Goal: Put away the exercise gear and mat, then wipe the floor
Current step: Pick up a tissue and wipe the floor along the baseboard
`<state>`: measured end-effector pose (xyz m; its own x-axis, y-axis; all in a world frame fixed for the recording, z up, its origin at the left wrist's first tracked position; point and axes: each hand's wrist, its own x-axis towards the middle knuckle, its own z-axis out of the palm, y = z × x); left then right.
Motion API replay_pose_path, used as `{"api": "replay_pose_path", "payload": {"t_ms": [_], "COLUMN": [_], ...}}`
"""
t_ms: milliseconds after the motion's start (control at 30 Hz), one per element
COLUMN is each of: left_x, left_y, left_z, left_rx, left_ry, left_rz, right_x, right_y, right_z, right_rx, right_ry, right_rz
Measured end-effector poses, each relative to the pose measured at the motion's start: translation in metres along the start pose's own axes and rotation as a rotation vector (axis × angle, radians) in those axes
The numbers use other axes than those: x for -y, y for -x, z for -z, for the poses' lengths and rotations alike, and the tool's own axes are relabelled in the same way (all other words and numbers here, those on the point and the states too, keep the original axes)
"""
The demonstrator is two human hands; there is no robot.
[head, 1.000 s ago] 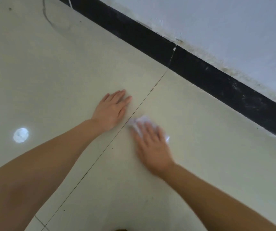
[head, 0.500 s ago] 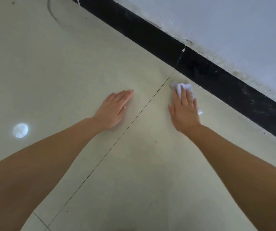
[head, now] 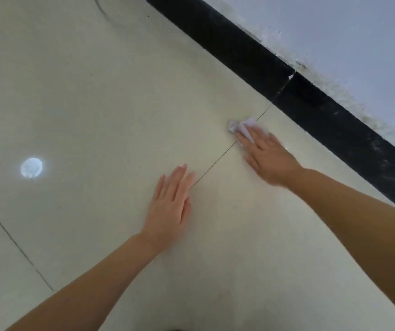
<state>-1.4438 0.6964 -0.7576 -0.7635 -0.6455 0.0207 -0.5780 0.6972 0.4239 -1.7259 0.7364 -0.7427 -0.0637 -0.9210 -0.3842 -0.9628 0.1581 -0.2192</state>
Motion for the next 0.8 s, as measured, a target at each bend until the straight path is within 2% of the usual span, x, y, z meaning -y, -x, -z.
{"api": "replay_pose_path", "payload": {"t_ms": [67,233,300,367,433,467,500,567,633,667,700,733,800], "left_x": [0.004,0.005,0.004,0.006,0.006,0.006,0.006,0.006,0.006,0.006,0.006,0.006,0.008], "left_y": [0.014,0.011,0.011,0.011,0.011,0.011,0.010,0.010,0.010,0.010,0.010,0.011,0.012], "left_z": [-0.014,-0.018,-0.017,-0.017,-0.019,-0.019,-0.020,-0.020,-0.019,-0.018,-0.019,-0.020,-0.025], "left_rx": [0.066,0.090,0.093,0.088,0.076,0.075,0.071,0.061,0.069,0.075,0.079,0.080,0.049], "left_ry": [-0.113,-0.154,-0.134,-0.137,-0.155,-0.159,-0.159,-0.142,-0.137,-0.140,-0.144,-0.149,-0.145], "left_rz": [-0.003,0.004,0.000,-0.002,-0.010,-0.013,-0.014,-0.013,-0.010,-0.012,-0.014,-0.016,-0.018], "right_x": [-0.007,0.051,0.083,0.100,0.089,0.075,0.060,0.041,0.056,0.077,0.101,0.128,0.175], "right_y": [-0.012,-0.045,-0.065,-0.084,-0.099,-0.105,-0.110,-0.116,-0.120,-0.121,-0.120,-0.116,-0.103], "right_z": [0.009,-0.001,0.002,0.007,0.015,0.022,0.028,0.036,0.033,0.027,0.019,0.009,-0.009], "right_rx": [0.027,-0.121,-0.110,-0.031,0.050,0.063,0.061,-0.003,-0.080,-0.108,-0.124,-0.120,0.002], "right_ry": [-0.030,-0.184,-0.210,-0.179,-0.047,0.022,0.053,-0.019,-0.140,-0.163,-0.167,-0.164,-0.087], "right_rz": [-0.063,-0.266,-0.170,0.060,0.288,0.337,0.318,0.108,-0.140,-0.194,-0.167,-0.050,0.373]}}
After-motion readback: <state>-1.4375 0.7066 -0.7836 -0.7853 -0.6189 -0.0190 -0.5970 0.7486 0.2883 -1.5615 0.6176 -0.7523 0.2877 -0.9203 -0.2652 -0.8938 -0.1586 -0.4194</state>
